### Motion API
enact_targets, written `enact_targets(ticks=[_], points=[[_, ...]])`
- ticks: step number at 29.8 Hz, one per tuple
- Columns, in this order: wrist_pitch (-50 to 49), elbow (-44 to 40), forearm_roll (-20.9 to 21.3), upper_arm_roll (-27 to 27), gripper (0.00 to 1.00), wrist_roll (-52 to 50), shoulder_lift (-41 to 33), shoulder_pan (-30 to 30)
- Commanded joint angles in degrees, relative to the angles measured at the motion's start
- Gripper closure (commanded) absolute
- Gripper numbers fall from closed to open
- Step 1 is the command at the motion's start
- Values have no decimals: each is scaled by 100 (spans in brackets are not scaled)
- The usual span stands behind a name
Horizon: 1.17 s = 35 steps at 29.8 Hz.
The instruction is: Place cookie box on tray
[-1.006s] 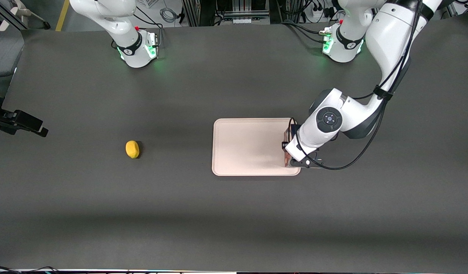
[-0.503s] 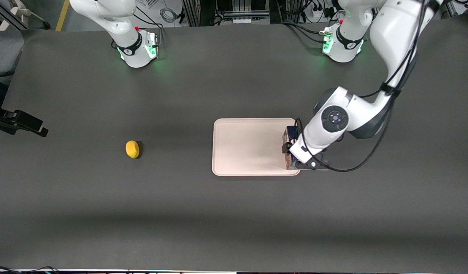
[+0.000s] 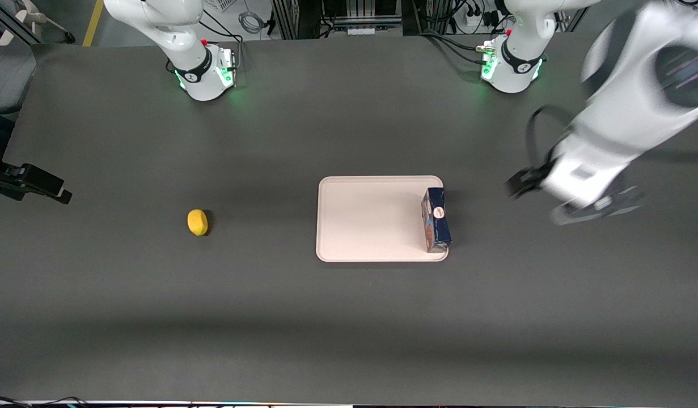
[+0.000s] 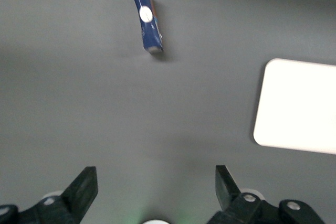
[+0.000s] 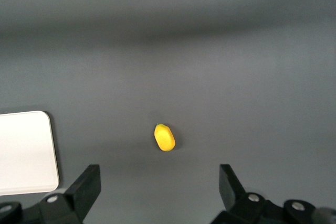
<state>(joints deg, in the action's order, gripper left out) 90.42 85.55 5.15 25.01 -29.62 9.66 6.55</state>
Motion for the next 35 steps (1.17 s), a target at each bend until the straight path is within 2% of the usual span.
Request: enact_targets(ticks=[1, 7, 11, 18, 35], points=[[-955, -21, -418, -829, 0, 929, -902, 4], [-1132, 628, -427, -1358, 0, 1678, -1650, 4], [-755, 1383, -427, -1551, 0, 2065, -2142, 13], [220, 2738, -462, -1666, 0, 2101, -2864, 4], [283, 2810, -585, -1710, 0, 2118, -2891, 4]])
